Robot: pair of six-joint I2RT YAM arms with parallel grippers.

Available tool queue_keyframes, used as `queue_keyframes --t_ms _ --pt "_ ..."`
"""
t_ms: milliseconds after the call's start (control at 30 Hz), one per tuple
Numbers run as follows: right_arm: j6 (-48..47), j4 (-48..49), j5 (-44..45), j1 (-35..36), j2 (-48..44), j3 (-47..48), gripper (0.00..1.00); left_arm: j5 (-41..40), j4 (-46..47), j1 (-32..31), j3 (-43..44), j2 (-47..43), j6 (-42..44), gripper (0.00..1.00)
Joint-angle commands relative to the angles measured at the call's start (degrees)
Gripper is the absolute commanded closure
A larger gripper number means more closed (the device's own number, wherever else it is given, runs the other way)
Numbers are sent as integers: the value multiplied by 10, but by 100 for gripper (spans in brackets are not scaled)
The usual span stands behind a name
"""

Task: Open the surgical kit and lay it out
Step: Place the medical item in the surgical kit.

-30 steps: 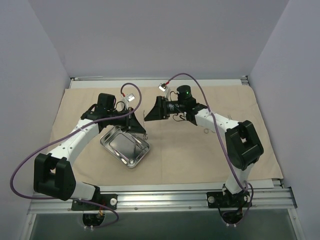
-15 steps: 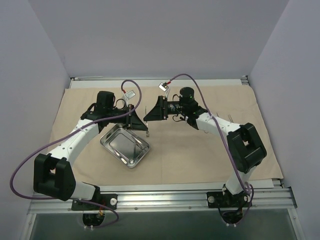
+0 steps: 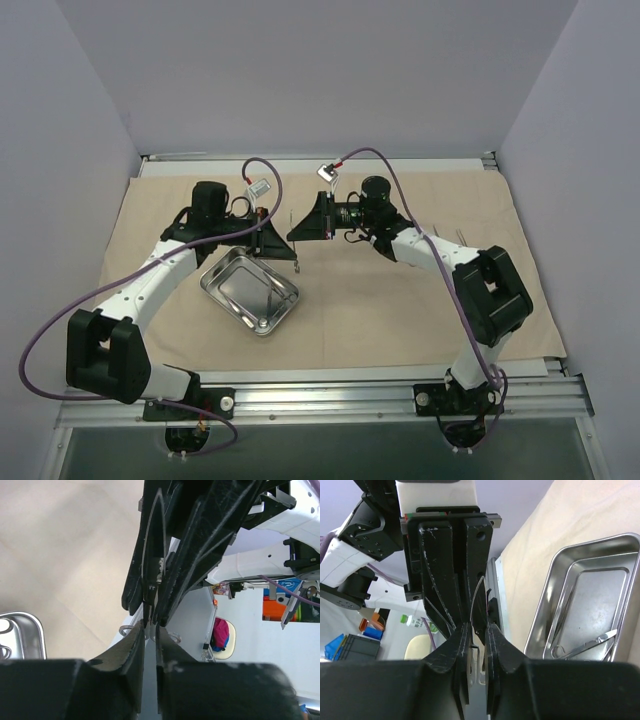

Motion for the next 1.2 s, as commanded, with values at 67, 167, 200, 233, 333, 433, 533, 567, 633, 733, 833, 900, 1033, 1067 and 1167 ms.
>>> queue_keyframes --t_ms 67,167,200,233,333,433,533,567,633,733,833,900,1033,1067,1167 --pt "-3 4 5 -9 -22 3 100 -15 -3 11 11 -18 25 59" --pt "-171 -284 81 -26 -27 63 100 -75 -66 48 12 -26 65 52" --pt "-286 -379 164 -29 -21 91 100 -98 -93 70 10 -31 70 52" --pt "-319 -509 210 -34 -5 131 100 -132 -126 79 13 -30 95 51" --pt "-389 -688 395 -58 34 180 100 -213 -191 100 21 -17 134 50" --pt "-408 -750 496 -80 50 211 100 -243 -213 105 22 -4 150 51" --pt "-408 -810 590 -95 79 249 100 -268 -218 103 14 1 138 51" --pt "-411 -836 623 -96 101 258 100 -265 -218 101 11 4 137 51" --pt "-409 -844 638 -102 128 273 100 -264 -216 100 7 12 131 51" --pt "-407 -847 669 -107 154 287 100 -260 -214 100 8 22 131 51" --pt "-401 -858 691 -110 194 312 100 -249 -216 99 14 34 131 51" --pt "-394 -858 704 -114 199 317 100 -246 -223 96 18 43 132 52" --pt "-389 -862 713 -121 221 329 100 -263 -238 95 26 56 137 52" --pt "-389 -862 715 -122 224 336 100 -267 -239 94 29 57 137 52" --pt "-391 -865 726 -125 238 347 100 -283 -256 92 38 70 138 52"
